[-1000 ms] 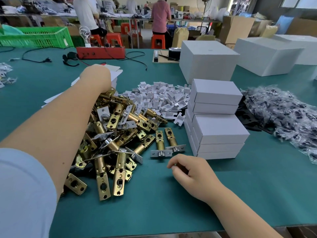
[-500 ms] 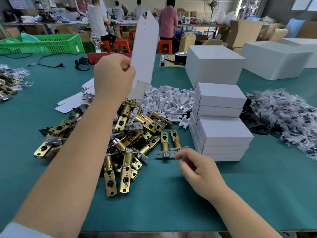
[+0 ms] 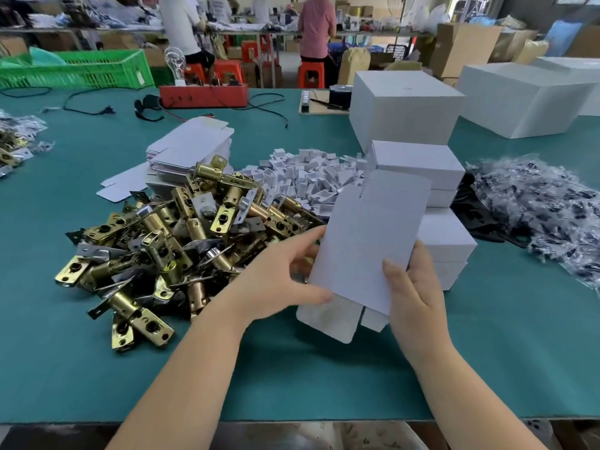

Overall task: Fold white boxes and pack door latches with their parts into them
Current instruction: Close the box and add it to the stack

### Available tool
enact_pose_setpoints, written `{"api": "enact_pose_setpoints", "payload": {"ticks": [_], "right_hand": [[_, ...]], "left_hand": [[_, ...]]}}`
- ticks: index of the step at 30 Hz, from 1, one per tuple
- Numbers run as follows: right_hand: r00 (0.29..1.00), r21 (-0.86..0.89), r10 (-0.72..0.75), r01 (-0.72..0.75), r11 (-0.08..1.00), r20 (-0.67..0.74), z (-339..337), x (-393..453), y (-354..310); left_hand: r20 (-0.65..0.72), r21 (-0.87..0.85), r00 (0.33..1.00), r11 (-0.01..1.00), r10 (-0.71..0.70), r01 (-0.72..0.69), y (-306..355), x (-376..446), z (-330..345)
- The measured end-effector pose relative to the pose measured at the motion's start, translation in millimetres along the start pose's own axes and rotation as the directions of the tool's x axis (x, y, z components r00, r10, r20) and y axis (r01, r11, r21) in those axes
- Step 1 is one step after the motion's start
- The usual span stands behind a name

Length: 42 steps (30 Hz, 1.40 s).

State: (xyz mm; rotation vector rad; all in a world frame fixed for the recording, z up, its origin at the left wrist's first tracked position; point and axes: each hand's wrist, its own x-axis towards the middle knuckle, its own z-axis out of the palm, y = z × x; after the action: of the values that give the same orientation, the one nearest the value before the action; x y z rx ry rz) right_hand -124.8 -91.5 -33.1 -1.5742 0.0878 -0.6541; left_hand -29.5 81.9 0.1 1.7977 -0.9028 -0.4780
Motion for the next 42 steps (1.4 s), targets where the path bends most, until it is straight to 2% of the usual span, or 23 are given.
{"api": "enact_pose_setpoints", "payload": {"ticks": [2,5,8,11,13,16,19,21,27,36,42], "right_hand": [[0.999,-0.055,-0.037,0.035,0.998,-0.033,0.1,1.1,-2.8],[0.998,-0.121,-0.046,0.041,0.992,-0.034,-1.7,2.9,-3.9],[0.999,-0.055,-0.019,0.021,0.998,0.033,-4.1,0.9,-2.4],[0.987,0.006,-0.006,0.005,1.0,0.158,-5.6,-1.2,-1.7],[0.976,0.049,0.057,-0.068,0.996,0.211,-4.9,-0.6,-2.4],[0.956,0.057,0.239,-0.252,0.966,0.17,-2.5,-1.0,-5.2],[0.946,0.046,0.295,-0.303,0.952,0.138,-2.8,-1.2,-3.4],[0.946,0.046,0.289,-0.299,0.953,0.15,-4.2,-0.6,-2.6],[0.929,0.047,0.18,-0.205,0.978,0.324,-4.0,0.0,-6.9],[0.935,0.017,0.195,-0.209,0.978,0.297,-2.8,0.3,-7.0],[0.935,0.025,0.185,-0.202,0.979,0.303,-2.9,-0.9,-7.5]], "left_hand": [[0.011,0.082,1.0,0.996,0.018,-0.019,-0.1,-0.2,4.7],[-0.043,0.203,0.998,0.978,0.048,-0.039,-2.4,1.3,9.8],[-0.061,0.244,0.998,0.97,0.02,-0.005,-2.9,1.6,12.4],[-0.109,0.197,0.994,0.98,0.022,0.0,-2.3,1.0,11.9],[-0.146,0.155,0.989,0.988,0.024,-0.001,-2.0,1.0,11.1],[-0.141,0.108,0.99,0.994,-0.002,0.018,-0.9,0.8,13.3],[-0.1,0.098,0.993,0.993,-0.058,0.068,0.0,1.2,16.7],[-0.081,0.092,0.993,0.992,-0.081,0.089,-1.5,2.1,17.2],[-0.04,0.02,0.989,0.989,-0.144,0.145,-7.9,1.8,18.5],[-0.133,0.006,0.983,0.992,-0.127,0.129,-6.9,0.9,14.2],[-0.093,-0.121,0.989,0.987,-0.116,0.105,-6.0,0.9,12.6]]}}
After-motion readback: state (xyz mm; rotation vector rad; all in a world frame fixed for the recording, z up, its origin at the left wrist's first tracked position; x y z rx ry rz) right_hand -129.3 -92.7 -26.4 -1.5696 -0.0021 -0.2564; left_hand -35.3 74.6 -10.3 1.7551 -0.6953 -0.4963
